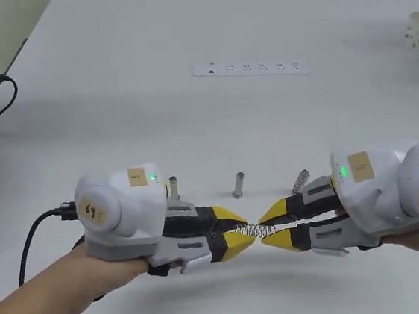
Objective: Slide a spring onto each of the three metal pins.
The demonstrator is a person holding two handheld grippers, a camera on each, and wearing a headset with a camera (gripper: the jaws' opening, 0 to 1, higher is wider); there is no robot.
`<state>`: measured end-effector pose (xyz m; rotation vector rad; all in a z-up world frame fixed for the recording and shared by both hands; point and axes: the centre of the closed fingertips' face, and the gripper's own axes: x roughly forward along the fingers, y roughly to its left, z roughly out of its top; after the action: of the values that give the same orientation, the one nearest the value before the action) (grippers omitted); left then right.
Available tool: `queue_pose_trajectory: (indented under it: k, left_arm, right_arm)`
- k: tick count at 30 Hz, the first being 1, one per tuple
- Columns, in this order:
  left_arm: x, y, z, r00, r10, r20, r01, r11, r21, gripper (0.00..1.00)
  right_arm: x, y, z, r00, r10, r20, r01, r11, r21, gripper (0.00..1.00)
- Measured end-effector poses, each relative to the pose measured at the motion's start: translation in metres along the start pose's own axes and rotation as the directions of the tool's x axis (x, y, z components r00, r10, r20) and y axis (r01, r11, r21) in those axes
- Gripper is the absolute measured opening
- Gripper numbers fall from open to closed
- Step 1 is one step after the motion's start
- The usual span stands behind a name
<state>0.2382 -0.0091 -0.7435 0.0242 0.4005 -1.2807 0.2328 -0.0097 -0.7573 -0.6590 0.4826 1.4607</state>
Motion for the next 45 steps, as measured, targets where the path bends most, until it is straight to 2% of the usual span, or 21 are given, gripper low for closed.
queue_pose_trajectory:
  k: [13,18,20,22,27,31,37,45]
  left_arm:
    - [-0.001,-0.001,0.004,0.9999,-0.003,0.013,0.003,1.0,0.014,0.02]
    - [-0.002,-0.002,0.005,0.9999,-0.008,0.014,0.008,1.0,0.015,0.02]
    - [-0.001,-0.005,0.005,0.9998,-0.016,0.012,0.016,1.0,0.01,0.02]
    - [-0.001,-0.006,0.005,0.9998,-0.018,0.011,0.018,1.0,0.009,0.02]
    - [-0.002,-0.005,0.005,0.9998,-0.015,0.013,0.015,1.0,0.001,0.02]
    - [-0.002,-0.004,0.005,0.9998,-0.014,0.017,0.014,1.0,-0.006,0.02]
    - [-0.003,-0.002,0.004,0.9998,-0.008,0.017,0.008,1.0,-0.014,0.02]
    - [-0.002,-0.006,0.003,0.999,-0.032,0.031,0.033,0.999,-0.038,0.02]
  right_arm:
    - [-0.001,-0.001,0.002,1.0,-0.002,0.003,0.002,1.0,-0.004,0.08]
    - [-0.003,-0.001,0.003,0.9999,-0.01,0.013,0.009,1.0,0.022,0.08]
    - [-0.003,0.001,0.002,0.9998,-0.003,0.02,0.002,0.998,0.059,0.09]
    - [-0.004,0.001,0.002,0.9998,-0.002,0.021,0.001,0.999,0.053,0.09]
    - [-0.004,0.002,-0.004,1.0,-0.005,-0.005,0.005,0.999,0.049,0.09]
    - [-0.006,-0.001,-0.002,0.9997,-0.019,0.015,0.019,0.999,0.029,0.08]
    - [-0.009,-0.004,0.001,0.9992,-0.022,0.035,0.02,0.998,0.054,0.07]
    - [-0.02,-0.001,0.011,0.9984,0.005,0.056,-0.008,0.999,0.049,0.07]
